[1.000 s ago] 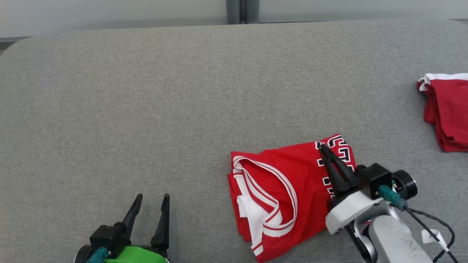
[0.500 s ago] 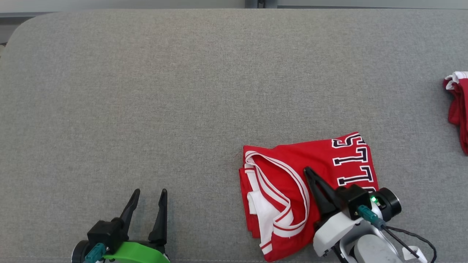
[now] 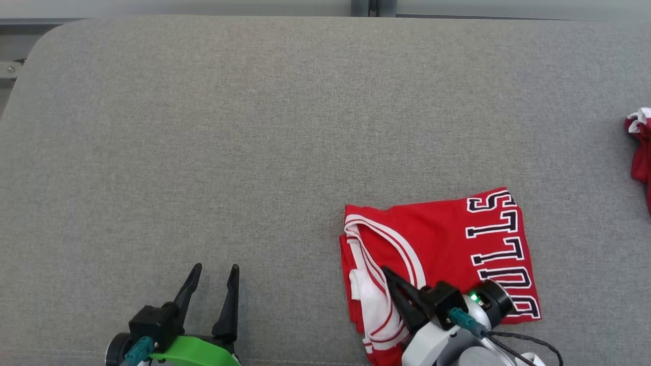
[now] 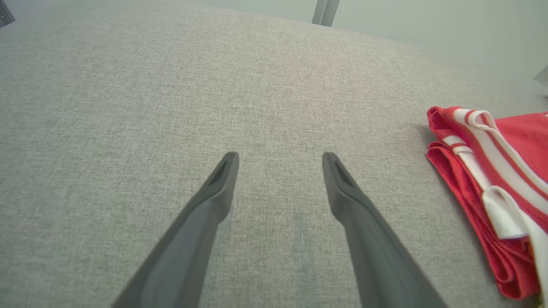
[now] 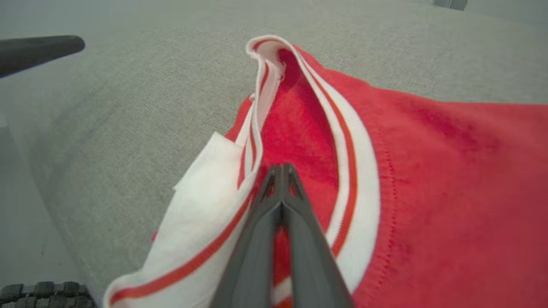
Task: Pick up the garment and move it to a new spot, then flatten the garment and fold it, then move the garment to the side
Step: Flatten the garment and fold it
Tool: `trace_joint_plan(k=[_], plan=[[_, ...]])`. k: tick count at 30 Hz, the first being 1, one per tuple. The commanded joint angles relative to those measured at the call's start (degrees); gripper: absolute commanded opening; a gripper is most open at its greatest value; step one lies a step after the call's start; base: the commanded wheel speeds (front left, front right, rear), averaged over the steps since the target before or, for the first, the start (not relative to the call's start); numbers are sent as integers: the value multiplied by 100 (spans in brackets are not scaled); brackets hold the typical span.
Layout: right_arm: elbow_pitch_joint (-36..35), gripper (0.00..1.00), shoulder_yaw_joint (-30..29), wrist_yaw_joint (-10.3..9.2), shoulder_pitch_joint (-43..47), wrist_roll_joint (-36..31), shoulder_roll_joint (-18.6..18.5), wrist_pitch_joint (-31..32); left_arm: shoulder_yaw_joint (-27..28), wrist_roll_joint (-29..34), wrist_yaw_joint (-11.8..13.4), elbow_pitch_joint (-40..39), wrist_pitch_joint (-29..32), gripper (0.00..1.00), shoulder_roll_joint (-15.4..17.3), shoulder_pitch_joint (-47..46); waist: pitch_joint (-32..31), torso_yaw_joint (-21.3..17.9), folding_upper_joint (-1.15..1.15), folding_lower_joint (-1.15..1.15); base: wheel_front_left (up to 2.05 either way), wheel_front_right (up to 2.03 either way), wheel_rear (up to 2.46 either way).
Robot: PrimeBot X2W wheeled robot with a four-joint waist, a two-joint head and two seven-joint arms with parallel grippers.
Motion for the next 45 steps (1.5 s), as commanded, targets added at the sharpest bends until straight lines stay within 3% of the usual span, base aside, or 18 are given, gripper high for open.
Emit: trace_joint_plan(k=[1, 13, 21, 27, 28, 29, 30, 36, 45], plan=[[40, 0, 148, -3, -44, 6, 26, -21, -15, 51, -20, 15, -13, 100, 30, -13, -36, 40, 0, 0, 0, 0, 0], [371, 0, 920, -3, -103, 322, 53, -17, -6, -7, -32, 92, -13, 100, -31, 97, -190, 130, 0, 0, 0, 0, 0], [-260, 0, 972, -3, -142, 429, -141, -18, 118, -22, -5, 19, -13, 100, -70, 256, -391, -45, 0, 0, 0, 0, 0], [-977, 0, 639, -3, 127, 510, -478, -18, 215, -30, -7, -138, -13, 100, -120, 486, -756, -240, 0, 0, 0, 0, 0], [-1098, 2, 527, -3, 182, 489, -555, -18, 235, -25, -5, -168, -13, 100, -122, 545, -826, -274, 0, 0, 0, 0, 0], [-1185, 58, 416, -3, 241, 458, -617, -18, 254, -16, -2, -195, -14, 100, -122, 599, -906, -312, 0, 0, 0, 0, 0], [-1264, 100, 309, -3, 321, 443, -677, -18, 283, -9, 3, -211, -13, 100, -117, 657, -997, -353, 0, 0, 0, 0, 0], [-1617, 100, -493, -3, 770, 445, -912, -18, 464, 7, 4, -259, -14, 100, -89, 942, -1406, -564, 0, 0, 0, 0, 0], [-1690, 100, -1732, -3, 1462, 491, -932, -17, 781, 122, -91, -235, -14, 100, -162, 1148, -1732, -743, 0, 0, 0, 0, 0]])
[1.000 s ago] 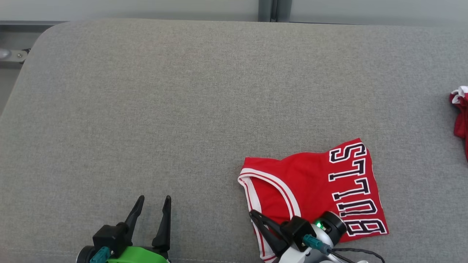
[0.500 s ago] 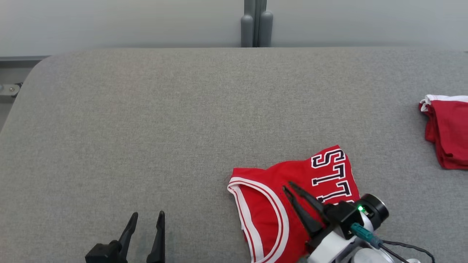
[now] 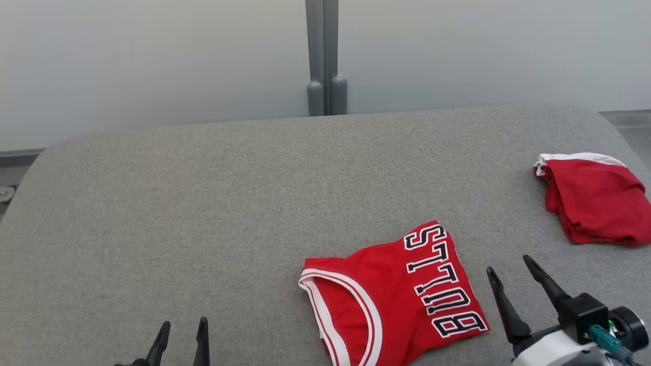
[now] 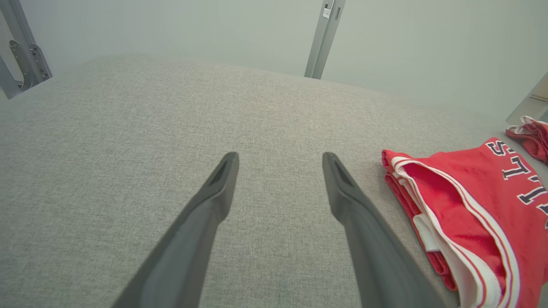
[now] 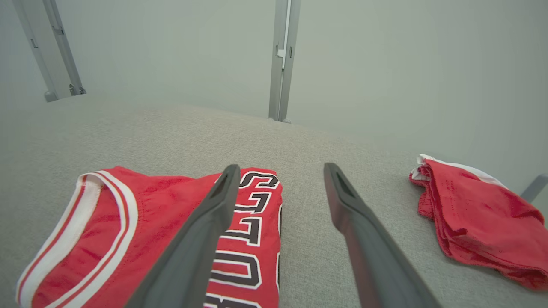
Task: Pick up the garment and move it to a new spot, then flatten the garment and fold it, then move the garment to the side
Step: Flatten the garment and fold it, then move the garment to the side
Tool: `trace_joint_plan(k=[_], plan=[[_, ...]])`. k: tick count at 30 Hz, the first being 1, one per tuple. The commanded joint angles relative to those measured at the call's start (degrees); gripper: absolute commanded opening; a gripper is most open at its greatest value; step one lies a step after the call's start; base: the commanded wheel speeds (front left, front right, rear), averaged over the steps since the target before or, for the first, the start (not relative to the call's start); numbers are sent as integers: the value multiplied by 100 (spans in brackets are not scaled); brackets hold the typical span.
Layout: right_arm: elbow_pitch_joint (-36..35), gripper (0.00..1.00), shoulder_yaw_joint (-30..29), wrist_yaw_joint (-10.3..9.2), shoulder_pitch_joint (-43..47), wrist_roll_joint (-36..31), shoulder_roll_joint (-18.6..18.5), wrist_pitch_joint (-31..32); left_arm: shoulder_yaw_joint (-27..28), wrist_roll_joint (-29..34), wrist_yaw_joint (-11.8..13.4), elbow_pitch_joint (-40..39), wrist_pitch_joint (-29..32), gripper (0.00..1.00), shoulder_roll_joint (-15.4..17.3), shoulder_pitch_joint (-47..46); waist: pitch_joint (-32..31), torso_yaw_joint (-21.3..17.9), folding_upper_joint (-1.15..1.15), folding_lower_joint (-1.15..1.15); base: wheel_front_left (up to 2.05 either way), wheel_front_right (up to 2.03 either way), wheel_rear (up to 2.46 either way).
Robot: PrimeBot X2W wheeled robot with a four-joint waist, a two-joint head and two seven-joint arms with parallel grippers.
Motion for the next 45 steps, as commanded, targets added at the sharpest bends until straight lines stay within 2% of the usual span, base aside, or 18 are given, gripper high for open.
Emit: trace_joint_plan(k=[1, 5, 15, 30, 33, 36, 42, 45], plan=[[122, 100, -245, -3, 214, -2, 45, -12, 61, 63, -49, 42, -14, 100, -39, 113, -188, -146, 0, 0, 0, 0, 0], [440, 100, -847, -4, 512, 0, 195, -11, 211, 128, -105, 236, -14, 100, -81, 195, -285, -202, 0, 0, 0, 0, 0], [633, 100, -1582, -4, 731, -137, 465, -12, 568, 280, -173, 228, -14, 100, -148, 228, -299, -291, 0, 0, 0, 0, 0], [581, 100, -1320, -4, 387, -70, 556, -12, 638, 355, -196, 116, -14, 100, -183, 148, -198, -288, 0, 0, 0, 0, 0], [701, 100, -964, -3, 188, 191, 485, -12, 647, 350, -196, 49, -14, 100, -192, 147, -152, -266, 0, 0, 0, 0, 0], [863, 100, -396, -3, -309, 607, 231, 477, 645, 336, -197, -29, -14, 100, -203, 198, -85, -260, 0, 0, 0, 0, 0], [957, 100, 608, -5, -1295, 1616, -447, 2394, 517, 332, -197, -152, -13, 100, -219, 185, 118, -148, 0, 0, 0, 0, 0], [1213, 100, 998, -5, -1615, 1948, -723, 2985, 417, 294, -197, -164, -13, 100, -226, 69, 233, -14, 0, 0, 0, 0, 0]])
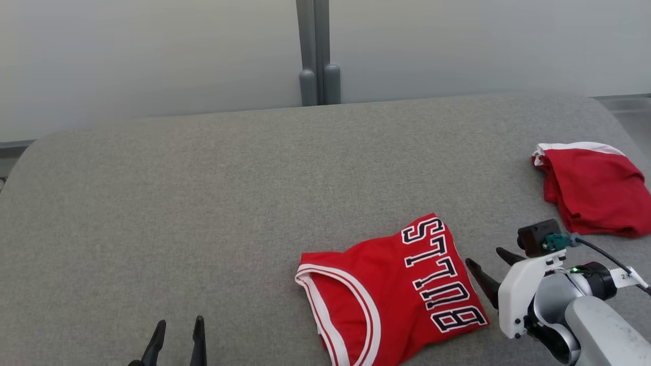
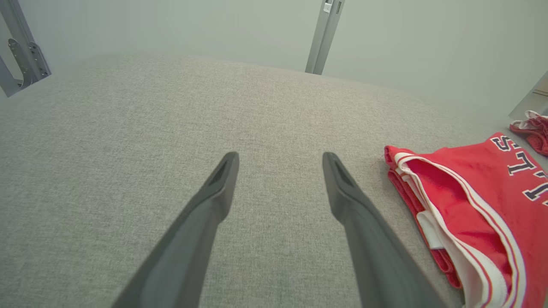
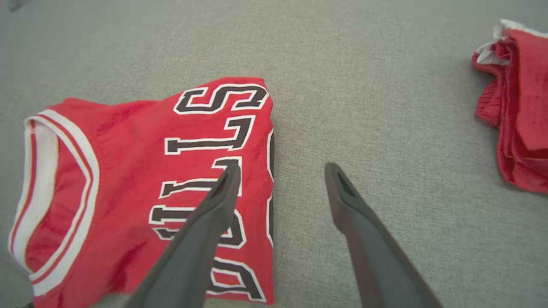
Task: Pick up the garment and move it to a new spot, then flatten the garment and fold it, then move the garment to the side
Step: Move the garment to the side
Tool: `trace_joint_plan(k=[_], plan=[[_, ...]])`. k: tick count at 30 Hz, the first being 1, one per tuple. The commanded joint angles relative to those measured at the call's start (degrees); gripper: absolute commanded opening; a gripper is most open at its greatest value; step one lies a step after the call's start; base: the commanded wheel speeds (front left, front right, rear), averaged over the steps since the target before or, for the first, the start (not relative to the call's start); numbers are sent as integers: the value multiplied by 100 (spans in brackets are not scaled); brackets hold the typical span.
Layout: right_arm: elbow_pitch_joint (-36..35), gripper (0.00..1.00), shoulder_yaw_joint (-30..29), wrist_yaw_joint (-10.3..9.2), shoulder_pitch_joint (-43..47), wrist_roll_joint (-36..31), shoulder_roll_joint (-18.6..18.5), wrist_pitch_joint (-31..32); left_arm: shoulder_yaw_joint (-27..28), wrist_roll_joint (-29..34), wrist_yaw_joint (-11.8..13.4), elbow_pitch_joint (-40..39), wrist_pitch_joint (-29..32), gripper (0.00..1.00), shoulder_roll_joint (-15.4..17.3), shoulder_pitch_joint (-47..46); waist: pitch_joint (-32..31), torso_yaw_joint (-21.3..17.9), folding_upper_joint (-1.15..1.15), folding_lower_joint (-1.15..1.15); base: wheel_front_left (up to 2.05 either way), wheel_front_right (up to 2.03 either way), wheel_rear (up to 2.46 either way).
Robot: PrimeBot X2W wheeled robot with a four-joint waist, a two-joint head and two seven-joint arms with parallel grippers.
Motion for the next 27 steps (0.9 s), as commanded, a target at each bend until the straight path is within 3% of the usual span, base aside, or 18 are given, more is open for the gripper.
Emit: trace_joint_plan(k=[1, 14, 15, 16, 22, 27], plan=[[162, 100, 180, -7, -140, 58, -150, 173, -63, -39, -14, -22, -14, 100, 7, -121, 142, 186, 0, 0, 0, 0, 0], [1432, 100, 893, -5, -886, 1368, -175, 419, -244, -78, -14, -120, -14, 100, 33, -497, 566, 502, 0, 0, 0, 0, 0], [1472, 54, 943, -5, -935, 1534, -146, 446, -251, -83, -14, -144, -14, 100, 32, -531, 599, 494, 0, 0, 0, 0, 0], [1499, 0, 982, -5, -984, 1704, -135, 479, -269, -95, -14, -162, -13, 100, 31, -562, 627, 480, 0, 0, 0, 0, 0], [1112, 0, 1429, -5, -1518, 2485, -320, 475, -310, -113, -15, -236, -14, 100, 23, -672, 754, 174, 0, 0, 0, 0, 0], [595, 0, 1651, -8, -2232, 2811, -721, 561, -275, -56, -14, -304, -13, 100, 57, -700, 822, -276, 0, 0, 0, 0, 0]])
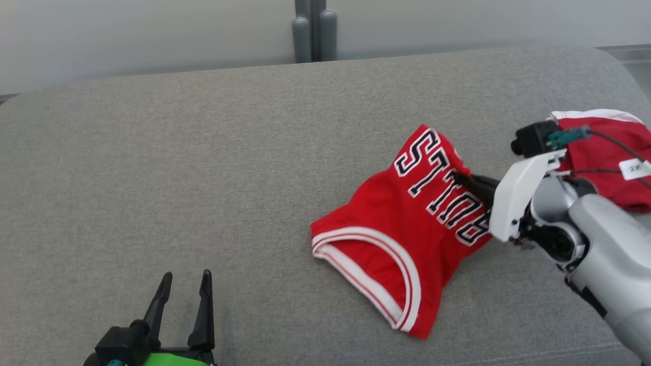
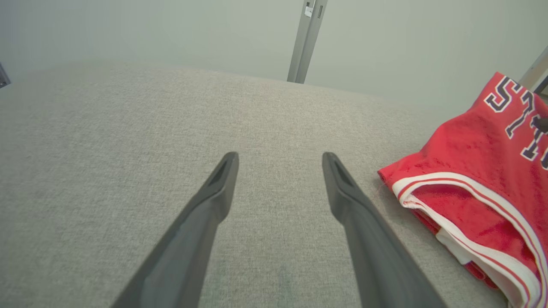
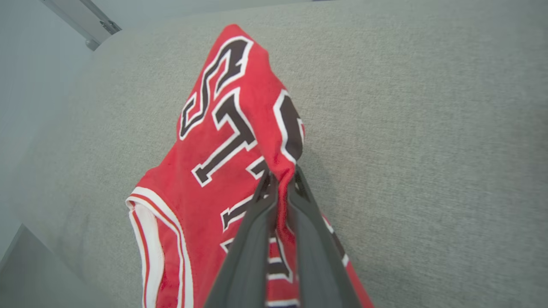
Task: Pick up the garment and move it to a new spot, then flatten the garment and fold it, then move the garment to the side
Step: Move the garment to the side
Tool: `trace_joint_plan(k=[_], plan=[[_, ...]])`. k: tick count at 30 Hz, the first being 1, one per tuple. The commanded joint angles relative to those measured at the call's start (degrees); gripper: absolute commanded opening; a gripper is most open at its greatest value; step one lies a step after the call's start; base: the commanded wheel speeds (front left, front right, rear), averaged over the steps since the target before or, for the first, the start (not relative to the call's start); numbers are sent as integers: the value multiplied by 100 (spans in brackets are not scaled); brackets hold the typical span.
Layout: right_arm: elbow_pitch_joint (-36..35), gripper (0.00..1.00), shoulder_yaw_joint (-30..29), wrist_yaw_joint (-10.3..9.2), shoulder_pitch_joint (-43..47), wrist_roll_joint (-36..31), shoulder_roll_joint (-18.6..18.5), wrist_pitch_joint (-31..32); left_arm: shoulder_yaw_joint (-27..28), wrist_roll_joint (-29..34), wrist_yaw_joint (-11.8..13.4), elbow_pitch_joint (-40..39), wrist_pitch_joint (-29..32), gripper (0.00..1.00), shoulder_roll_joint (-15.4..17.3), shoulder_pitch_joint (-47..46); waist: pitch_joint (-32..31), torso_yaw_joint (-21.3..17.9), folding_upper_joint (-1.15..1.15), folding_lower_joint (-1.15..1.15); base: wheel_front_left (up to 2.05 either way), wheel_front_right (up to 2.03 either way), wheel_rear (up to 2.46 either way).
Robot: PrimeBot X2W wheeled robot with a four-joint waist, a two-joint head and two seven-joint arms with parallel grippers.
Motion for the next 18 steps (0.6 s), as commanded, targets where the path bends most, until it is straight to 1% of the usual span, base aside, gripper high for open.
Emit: trace_joint_plan(k=[1, 3, 6, 9, 12, 18], plan=[[-30, 0, -34, -7, -132, 37, -130, -16, 5, 43, -13, -17, -15, 100, 59, -107, 75, -339, 0, 0, 0, 0, 0], [-126, 0, -20, -6, -378, 8, -298, 75, 57, 46, -14, -57, -15, 100, 64, -153, 89, -488, 0, 0, 0, 0, 0], [-254, 0, -158, -6, -726, 83, -540, 233, 55, 60, -13, -121, -15, 100, 56, -231, 178, -714, 0, 0, 0, 0, 0], [-335, 0, -333, -5, -940, 75, -652, 408, -18, 71, -13, -130, -15, 100, 74, -300, 280, -926, 0, 0, 0, 0, 0], [-254, 0, -564, -5, -1086, -48, -713, 493, -152, 74, -13, -100, -15, 100, 86, -405, 335, -1044, 0, 0, 0, 0, 0], [-1, 0, -1012, -5, -1232, -322, -643, 458, -374, 80, -13, -85, -15, 100, 94, -504, 456, -1106, 0, 0, 0, 0, 0]])
